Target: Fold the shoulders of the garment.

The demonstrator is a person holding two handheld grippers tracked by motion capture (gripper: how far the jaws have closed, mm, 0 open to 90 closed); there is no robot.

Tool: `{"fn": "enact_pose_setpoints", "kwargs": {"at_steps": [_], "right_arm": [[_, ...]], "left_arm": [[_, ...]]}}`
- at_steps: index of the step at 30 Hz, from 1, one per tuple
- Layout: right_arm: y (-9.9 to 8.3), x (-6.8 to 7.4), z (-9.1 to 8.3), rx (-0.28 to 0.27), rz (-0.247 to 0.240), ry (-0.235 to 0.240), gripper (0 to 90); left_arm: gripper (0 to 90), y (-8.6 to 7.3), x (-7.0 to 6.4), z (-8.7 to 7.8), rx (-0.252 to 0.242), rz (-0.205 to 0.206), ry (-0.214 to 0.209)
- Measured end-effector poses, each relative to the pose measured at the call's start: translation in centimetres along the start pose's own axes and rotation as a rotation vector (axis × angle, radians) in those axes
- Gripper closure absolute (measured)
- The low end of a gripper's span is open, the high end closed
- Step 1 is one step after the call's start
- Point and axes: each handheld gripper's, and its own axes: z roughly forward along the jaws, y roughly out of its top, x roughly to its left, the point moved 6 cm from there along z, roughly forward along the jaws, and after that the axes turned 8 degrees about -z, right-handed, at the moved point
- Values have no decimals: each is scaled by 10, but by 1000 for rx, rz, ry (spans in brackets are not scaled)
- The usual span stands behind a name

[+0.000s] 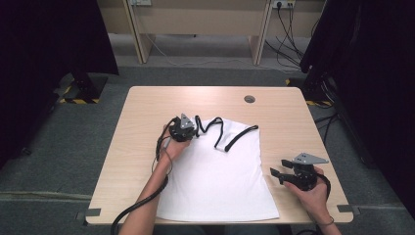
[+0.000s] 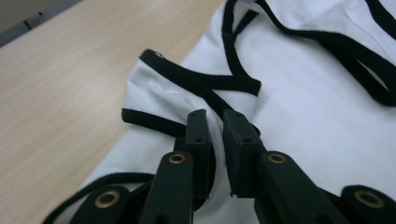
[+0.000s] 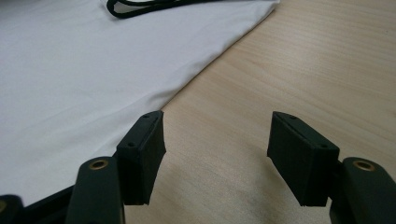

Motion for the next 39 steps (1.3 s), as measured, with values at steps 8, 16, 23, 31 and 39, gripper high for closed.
{"fn": "enact_pose_setpoints", "kwargs": {"at_steps": [8,16,23,31,39], "right_arm": [[0,0,0,0,0,0,367],[0,0,0,1,3,3,366],[0,0,0,2,2,5,365],[0,0,0,5,-2,6,366],[0,0,0,5,-1,7,366]], "left_arm": [[588,20,17,-2,-2,-62,-11],[535,31,40,11,39,-91,37],[520,27,59,38,127,-129,16],[652,26,54,43,146,-128,-48],[845,30,49,36,123,-116,-101]]}}
